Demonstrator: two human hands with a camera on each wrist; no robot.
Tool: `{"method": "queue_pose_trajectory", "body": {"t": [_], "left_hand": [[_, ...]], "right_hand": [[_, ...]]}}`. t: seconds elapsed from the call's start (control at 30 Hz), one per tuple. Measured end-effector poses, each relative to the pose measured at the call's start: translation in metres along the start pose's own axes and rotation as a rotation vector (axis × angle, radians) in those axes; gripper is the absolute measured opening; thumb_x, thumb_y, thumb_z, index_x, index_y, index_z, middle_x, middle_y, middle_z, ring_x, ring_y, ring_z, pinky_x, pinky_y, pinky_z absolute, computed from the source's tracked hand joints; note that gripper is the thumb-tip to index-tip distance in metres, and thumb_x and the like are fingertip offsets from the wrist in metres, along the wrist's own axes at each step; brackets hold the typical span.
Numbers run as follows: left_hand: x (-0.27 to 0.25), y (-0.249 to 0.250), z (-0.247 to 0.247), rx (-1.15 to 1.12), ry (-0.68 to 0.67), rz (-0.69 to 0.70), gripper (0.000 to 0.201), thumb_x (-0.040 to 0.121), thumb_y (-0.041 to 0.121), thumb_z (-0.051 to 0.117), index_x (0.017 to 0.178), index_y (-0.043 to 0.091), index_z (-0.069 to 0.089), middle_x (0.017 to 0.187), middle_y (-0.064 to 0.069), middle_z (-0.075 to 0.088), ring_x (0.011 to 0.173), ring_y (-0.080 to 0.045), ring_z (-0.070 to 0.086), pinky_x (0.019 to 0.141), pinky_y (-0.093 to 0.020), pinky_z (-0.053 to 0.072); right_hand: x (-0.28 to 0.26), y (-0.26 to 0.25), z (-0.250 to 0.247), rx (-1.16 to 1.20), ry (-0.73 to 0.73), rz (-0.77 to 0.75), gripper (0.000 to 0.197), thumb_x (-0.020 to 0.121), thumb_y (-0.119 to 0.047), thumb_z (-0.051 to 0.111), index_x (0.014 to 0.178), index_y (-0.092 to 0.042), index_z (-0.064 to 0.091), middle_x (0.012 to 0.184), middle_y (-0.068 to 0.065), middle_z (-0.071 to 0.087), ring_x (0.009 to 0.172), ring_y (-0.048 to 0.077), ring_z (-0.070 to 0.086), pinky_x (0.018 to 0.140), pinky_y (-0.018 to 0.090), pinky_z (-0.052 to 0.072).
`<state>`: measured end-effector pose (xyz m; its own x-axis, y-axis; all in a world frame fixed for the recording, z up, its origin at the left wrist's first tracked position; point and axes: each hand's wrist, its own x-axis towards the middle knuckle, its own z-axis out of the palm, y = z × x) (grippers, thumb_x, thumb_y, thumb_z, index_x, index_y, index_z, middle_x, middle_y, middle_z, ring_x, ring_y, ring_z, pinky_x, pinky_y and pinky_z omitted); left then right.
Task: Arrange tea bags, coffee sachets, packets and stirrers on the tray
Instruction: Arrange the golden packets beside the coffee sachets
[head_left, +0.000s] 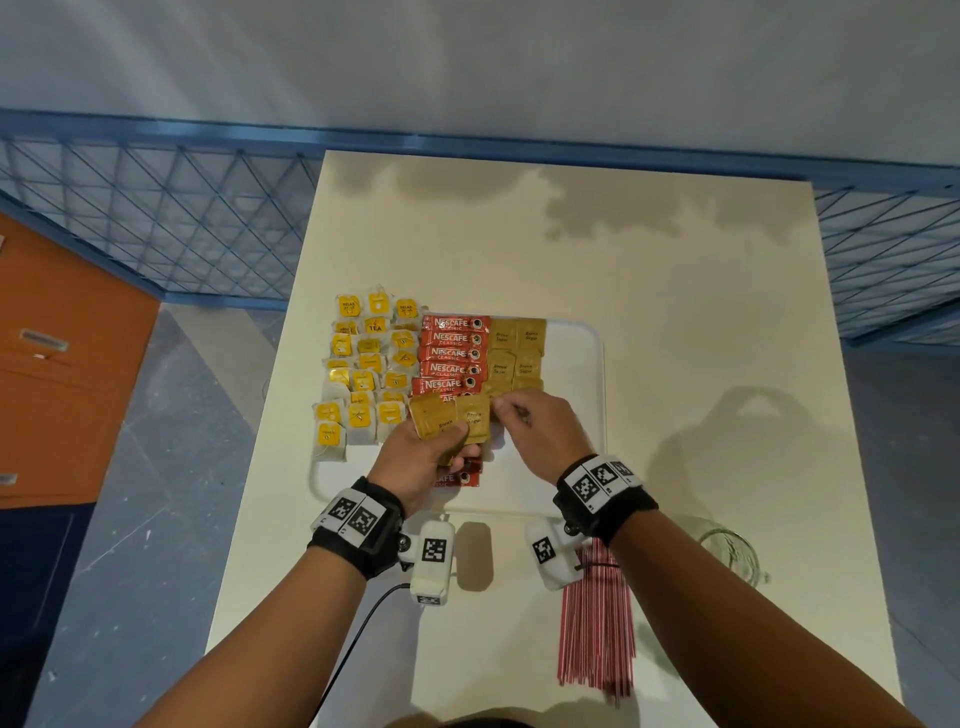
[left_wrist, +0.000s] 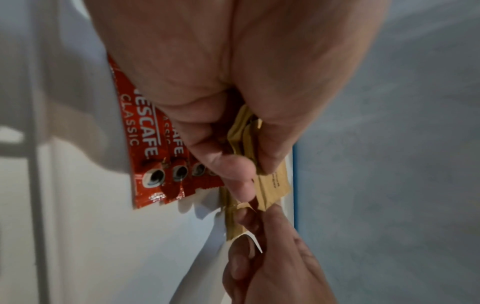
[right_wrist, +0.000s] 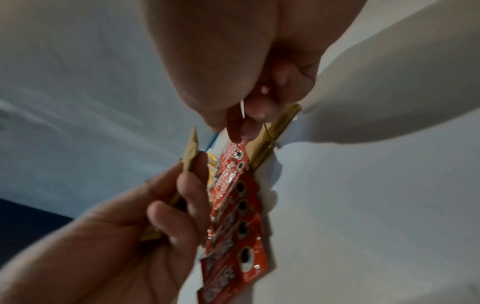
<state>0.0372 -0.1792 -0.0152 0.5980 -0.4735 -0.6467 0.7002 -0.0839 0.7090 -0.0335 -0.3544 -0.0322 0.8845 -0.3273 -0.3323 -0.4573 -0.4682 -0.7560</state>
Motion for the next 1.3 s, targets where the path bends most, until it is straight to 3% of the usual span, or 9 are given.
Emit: {"method": "queue_pose_trajectory", "body": {"t": [0.13, 0.27, 0.5, 0.6, 0.73, 0.9, 1.07, 1.2, 1.3], "left_hand": [[0.001, -0.004, -0.001, 0.038, -0.005, -0.006, 0.025, 0.100, 0.010, 0.061, 0.124, 0.003, 0.064, 0.088, -0.018, 0.073, 0.081, -0.032, 0.070, 0.055, -0.021, 0.051], [0.000, -0.008, -0.002, 0.074, -0.027, -0.006, 0.021, 0.099, 0.011, 0.062, 0.119, 0.006, 0.067, 0.084, -0.016, 0.072, 0.079, -0.030, 0.070, 0.067, -0.031, 0.054], [-0.003, -0.004, -0.006, -0.094, -0.008, -0.075, 0.029, 0.100, 0.006, 0.056, 0.129, 0.002, 0.060, 0.115, -0.028, 0.070, 0.109, -0.048, 0.065, 0.071, -0.030, 0.060], [-0.005, -0.001, -0.009, -0.159, 0.018, -0.081, 0.030, 0.101, 0.001, 0.048, 0.128, 0.000, 0.061, 0.120, -0.026, 0.069, 0.099, -0.041, 0.064, 0.069, -0.030, 0.061], [-0.008, -0.003, -0.013, -0.158, 0.020, -0.081, 0.030, 0.103, -0.001, 0.041, 0.127, 0.000, 0.060, 0.118, -0.026, 0.070, 0.089, -0.033, 0.068, 0.070, -0.032, 0.061], [-0.011, -0.006, -0.014, -0.126, 0.009, -0.075, 0.025, 0.104, 0.001, 0.043, 0.120, 0.002, 0.063, 0.114, -0.023, 0.072, 0.082, -0.027, 0.073, 0.070, -0.029, 0.063], [-0.012, -0.008, -0.016, -0.099, 0.020, -0.071, 0.023, 0.103, 0.002, 0.047, 0.120, 0.002, 0.064, 0.112, -0.021, 0.073, 0.083, -0.025, 0.074, 0.067, -0.028, 0.062], [-0.010, -0.009, -0.018, -0.031, 0.044, -0.059, 0.020, 0.102, 0.005, 0.051, 0.115, 0.005, 0.067, 0.111, -0.019, 0.075, 0.084, -0.026, 0.071, 0.063, -0.027, 0.059], [-0.008, -0.011, -0.021, 0.064, 0.097, -0.057, 0.015, 0.100, 0.006, 0.057, 0.106, 0.009, 0.070, 0.097, -0.019, 0.075, 0.070, -0.024, 0.061, 0.062, -0.029, 0.056]], "right_hand": [[-0.015, -0.005, 0.001, 0.109, -0.086, 0.048, 0.041, 0.108, -0.041, 0.046, 0.086, -0.014, 0.069, 0.087, 0.000, 0.071, 0.081, 0.016, 0.064, 0.074, 0.033, 0.050], [-0.023, -0.002, 0.004, 0.060, -0.058, 0.024, 0.018, 0.100, -0.034, 0.064, 0.094, -0.020, 0.073, 0.089, -0.012, 0.069, 0.081, -0.007, 0.058, 0.067, 0.006, 0.039], [-0.020, -0.002, -0.006, -0.002, 0.030, 0.067, 0.023, 0.103, -0.034, 0.058, 0.089, -0.025, 0.074, 0.078, -0.017, 0.063, 0.069, -0.004, 0.056, 0.059, 0.012, 0.037], [-0.015, 0.004, -0.006, -0.068, 0.001, 0.113, 0.030, 0.103, -0.039, 0.055, 0.083, -0.024, 0.071, 0.079, -0.011, 0.069, 0.074, 0.009, 0.063, 0.069, 0.033, 0.051], [-0.011, 0.007, -0.001, -0.118, -0.065, 0.153, 0.037, 0.102, -0.043, 0.053, 0.074, -0.022, 0.068, 0.074, -0.006, 0.069, 0.073, 0.021, 0.066, 0.074, 0.045, 0.058], [-0.007, 0.004, 0.002, -0.178, -0.087, 0.158, 0.040, 0.101, -0.042, 0.055, 0.073, -0.017, 0.069, 0.072, -0.002, 0.069, 0.071, 0.022, 0.066, 0.072, 0.043, 0.059], [-0.004, -0.002, 0.002, -0.224, -0.062, 0.175, 0.048, 0.100, -0.039, 0.059, 0.057, -0.018, 0.052, 0.059, -0.002, 0.057, 0.059, 0.021, 0.056, 0.062, 0.037, 0.052], [-0.004, -0.004, 0.002, -0.259, -0.056, 0.200, 0.044, 0.100, -0.040, 0.057, 0.062, -0.018, 0.052, 0.064, 0.000, 0.061, 0.063, 0.023, 0.062, 0.061, 0.035, 0.054], [-0.005, -0.007, 0.002, -0.282, -0.049, 0.215, 0.040, 0.099, -0.039, 0.057, 0.066, -0.017, 0.054, 0.068, 0.000, 0.064, 0.064, 0.022, 0.064, 0.063, 0.035, 0.057]]}}
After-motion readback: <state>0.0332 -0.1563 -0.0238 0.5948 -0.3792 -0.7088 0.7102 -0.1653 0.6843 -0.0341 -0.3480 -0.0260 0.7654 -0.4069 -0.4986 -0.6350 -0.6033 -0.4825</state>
